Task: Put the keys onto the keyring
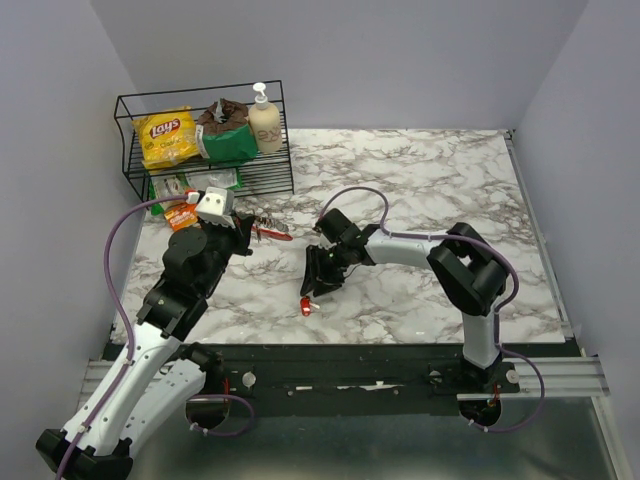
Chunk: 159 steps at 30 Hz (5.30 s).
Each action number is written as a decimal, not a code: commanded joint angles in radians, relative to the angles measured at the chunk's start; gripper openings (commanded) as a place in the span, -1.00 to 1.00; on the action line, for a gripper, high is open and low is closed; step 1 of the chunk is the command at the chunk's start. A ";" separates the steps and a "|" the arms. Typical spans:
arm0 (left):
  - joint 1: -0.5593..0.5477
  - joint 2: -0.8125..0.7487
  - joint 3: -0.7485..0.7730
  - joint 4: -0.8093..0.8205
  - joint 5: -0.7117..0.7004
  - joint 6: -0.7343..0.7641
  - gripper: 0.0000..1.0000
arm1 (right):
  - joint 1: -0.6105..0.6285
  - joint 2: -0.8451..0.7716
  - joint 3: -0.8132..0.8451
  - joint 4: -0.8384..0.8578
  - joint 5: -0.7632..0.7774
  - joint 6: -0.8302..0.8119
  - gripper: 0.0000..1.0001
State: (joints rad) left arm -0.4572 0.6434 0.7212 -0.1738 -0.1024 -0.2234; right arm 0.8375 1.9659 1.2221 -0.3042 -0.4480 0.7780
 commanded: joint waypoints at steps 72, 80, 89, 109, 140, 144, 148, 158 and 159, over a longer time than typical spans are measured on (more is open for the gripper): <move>-0.095 0.177 0.017 0.085 0.174 0.192 -1.00 | -0.270 -0.574 -0.258 0.083 0.181 -0.543 -0.99; -0.253 0.188 -0.063 0.149 0.444 0.312 -1.00 | -0.311 -0.759 -0.288 0.085 0.141 -0.709 -0.99; -0.311 0.183 -0.105 0.221 0.536 0.343 -1.00 | -0.311 -0.851 -0.372 0.235 -0.130 -0.799 -0.99; -0.397 0.279 -0.083 0.267 0.446 0.398 -1.00 | -0.311 -0.757 -0.331 0.312 -0.553 -0.798 -0.99; -0.420 0.295 -0.069 0.315 0.345 0.418 -1.00 | -0.271 -0.644 -0.286 0.232 -0.609 -0.829 -0.99; -0.425 0.297 -0.071 0.310 0.357 0.420 -1.00 | -0.271 -0.645 -0.286 0.232 -0.603 -0.829 -0.99; -0.429 0.285 -0.075 0.310 0.360 0.426 -1.00 | -0.271 -0.647 -0.291 0.232 -0.590 -0.830 -0.99; -0.437 0.239 -0.097 0.310 0.352 0.437 -1.00 | -0.271 -0.638 -0.296 0.238 -0.586 -0.832 -0.99; -0.439 0.240 -0.098 0.310 0.352 0.438 -1.00 | -0.271 -0.639 -0.296 0.238 -0.587 -0.832 -0.99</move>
State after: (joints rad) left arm -0.8860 0.9154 0.6205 0.0826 0.2371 0.1989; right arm 0.5575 1.3167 0.9077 -0.0551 -1.0428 -0.0387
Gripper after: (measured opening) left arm 0.009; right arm 0.011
